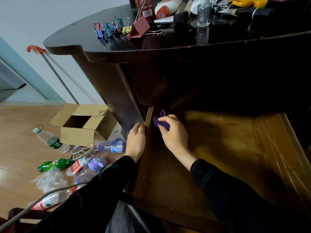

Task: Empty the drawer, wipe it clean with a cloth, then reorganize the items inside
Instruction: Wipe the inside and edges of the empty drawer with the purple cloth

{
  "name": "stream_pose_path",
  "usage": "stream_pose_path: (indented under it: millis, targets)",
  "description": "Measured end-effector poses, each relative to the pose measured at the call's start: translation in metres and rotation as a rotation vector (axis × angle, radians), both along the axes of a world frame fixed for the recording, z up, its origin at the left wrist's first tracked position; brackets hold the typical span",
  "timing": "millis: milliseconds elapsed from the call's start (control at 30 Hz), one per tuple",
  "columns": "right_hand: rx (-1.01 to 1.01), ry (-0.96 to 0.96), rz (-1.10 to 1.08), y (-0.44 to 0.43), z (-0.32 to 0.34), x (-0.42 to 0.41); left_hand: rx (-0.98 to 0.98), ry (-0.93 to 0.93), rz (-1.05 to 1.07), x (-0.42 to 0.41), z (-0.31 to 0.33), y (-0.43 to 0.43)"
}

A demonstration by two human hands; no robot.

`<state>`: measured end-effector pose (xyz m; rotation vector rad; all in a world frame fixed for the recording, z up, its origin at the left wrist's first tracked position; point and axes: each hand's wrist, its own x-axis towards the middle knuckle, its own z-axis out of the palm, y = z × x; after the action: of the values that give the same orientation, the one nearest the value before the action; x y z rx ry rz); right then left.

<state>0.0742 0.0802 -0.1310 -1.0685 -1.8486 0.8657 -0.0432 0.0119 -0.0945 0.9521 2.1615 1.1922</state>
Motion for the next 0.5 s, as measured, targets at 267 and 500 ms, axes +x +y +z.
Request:
stream_pose_path:
  millis: [267, 500]
  targets:
    - [-0.257, -0.347, 0.201, -0.002, -0.026, 0.009, -0.01, 0.008, -0.022, -0.001, 0.002, -0.002]
    - [-0.232, -0.104, 0.181, 0.004, -0.025, 0.001, -0.001, 0.036, -0.016, -0.001, 0.003, -0.002]
